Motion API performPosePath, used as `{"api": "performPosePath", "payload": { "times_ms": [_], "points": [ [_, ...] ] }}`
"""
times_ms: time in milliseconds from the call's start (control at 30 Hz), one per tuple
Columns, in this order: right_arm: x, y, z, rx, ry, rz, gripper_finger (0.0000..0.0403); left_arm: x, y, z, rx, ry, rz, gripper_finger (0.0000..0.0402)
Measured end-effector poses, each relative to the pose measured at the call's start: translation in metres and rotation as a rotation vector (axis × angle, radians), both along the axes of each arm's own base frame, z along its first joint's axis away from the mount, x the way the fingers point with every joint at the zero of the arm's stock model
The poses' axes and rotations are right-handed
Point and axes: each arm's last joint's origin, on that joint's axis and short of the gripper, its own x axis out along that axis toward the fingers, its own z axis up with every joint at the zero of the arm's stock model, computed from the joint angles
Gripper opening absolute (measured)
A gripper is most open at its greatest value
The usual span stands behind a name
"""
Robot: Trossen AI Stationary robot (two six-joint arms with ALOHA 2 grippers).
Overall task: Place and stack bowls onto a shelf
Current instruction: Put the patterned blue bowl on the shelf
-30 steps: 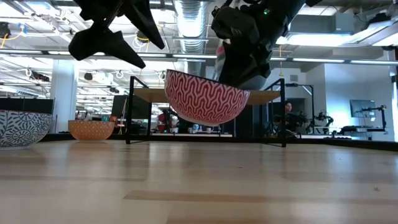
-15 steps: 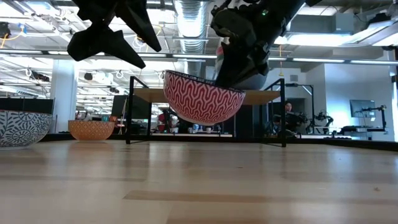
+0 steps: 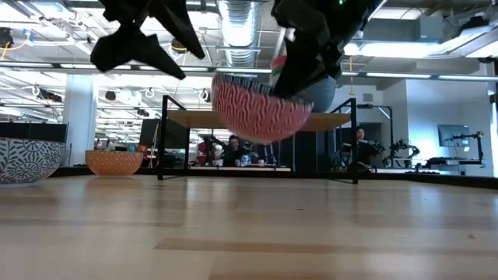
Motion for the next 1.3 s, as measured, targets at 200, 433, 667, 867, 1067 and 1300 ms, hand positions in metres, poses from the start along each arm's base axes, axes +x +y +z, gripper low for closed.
{"api": "performPosePath", "payload": {
  "times_ms": [200, 433, 667, 867, 1067, 1300],
  "points": [
    [-0.013, -0.005, 0.034, -0.052, -0.106, -0.013, 0.0043, -0.002, 0.003, 0.052, 0.168, -0.100, -0.044, 0.0178],
    [-0.024, -0.016, 0.056, -0.125, -0.182, -0.107, 0.0040, 0.001, 0.018, 0.066, 0.388, -0.040, -0.037, 0.0178],
    [-0.024, -0.024, 0.058, -0.146, -0.180, -0.120, 0.0040, 0.001, 0.028, 0.069, 0.406, -0.025, -0.039, 0.0178],
    [-0.020, -0.028, 0.063, -0.204, -0.207, -0.114, 0.0039, -0.006, 0.031, 0.077, 0.424, -0.045, -0.022, 0.0178],
    [-0.020, -0.029, 0.064, -0.235, -0.220, -0.152, 0.0039, 0.004, 0.033, 0.069, 0.454, -0.007, -0.042, 0.0178],
    [-0.018, -0.028, 0.067, -0.304, -0.218, -0.116, 0.0039, 0.019, 0.038, 0.064, 0.440, -0.032, -0.044, 0.0178]
  ]
}}
